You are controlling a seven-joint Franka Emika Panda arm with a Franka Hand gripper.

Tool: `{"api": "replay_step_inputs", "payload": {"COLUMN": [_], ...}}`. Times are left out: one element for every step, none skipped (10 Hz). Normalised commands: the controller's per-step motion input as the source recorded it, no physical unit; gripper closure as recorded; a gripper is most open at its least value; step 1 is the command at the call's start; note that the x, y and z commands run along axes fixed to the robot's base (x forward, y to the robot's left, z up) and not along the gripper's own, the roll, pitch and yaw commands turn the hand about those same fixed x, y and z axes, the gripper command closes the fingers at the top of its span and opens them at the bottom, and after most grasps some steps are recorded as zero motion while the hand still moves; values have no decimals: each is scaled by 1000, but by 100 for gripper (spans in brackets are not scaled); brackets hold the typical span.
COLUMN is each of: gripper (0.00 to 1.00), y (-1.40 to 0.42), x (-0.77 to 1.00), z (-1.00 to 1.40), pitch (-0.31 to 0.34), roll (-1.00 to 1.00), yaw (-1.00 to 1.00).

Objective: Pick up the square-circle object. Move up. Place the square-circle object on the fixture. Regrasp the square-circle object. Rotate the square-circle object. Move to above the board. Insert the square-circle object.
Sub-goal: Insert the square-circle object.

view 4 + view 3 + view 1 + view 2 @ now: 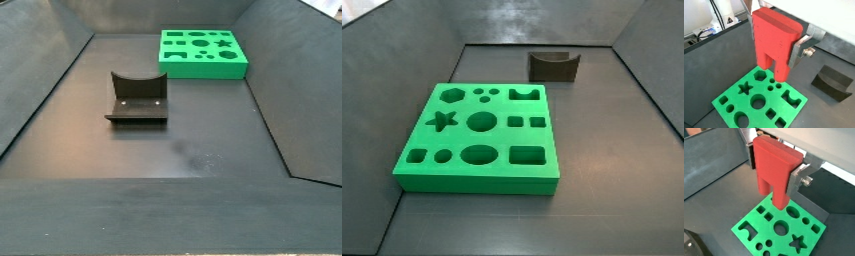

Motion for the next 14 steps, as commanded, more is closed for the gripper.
{"api": "replay_step_inputs", "payload": {"gripper": [100,100,100,100,100,100,100,100,100,100,100,100,100,100], "y": [-194,-554,-520,-583,-426,-114,-83,-69,-123,-351,-389,-234,-129,-197], "x": [-123,-74,-60,-146,-149,0,0,-74,-277,-340,-566,-683,-717,-609], "z": [-543,-706,-706,-831,-1000,-983,-963,-874,-826,-723,-603,-431,-274,-157], "pitch": [0,16,0,0,0,51,36,19,0,-44,-176,-229,-233,-204], "roll": [0,257,334,281,141,-26,-59,-121,-147,-7,76,27,0,0], "yaw": [0,140,183,251,171,40,9,0,0,0,0,51,114,186]}}
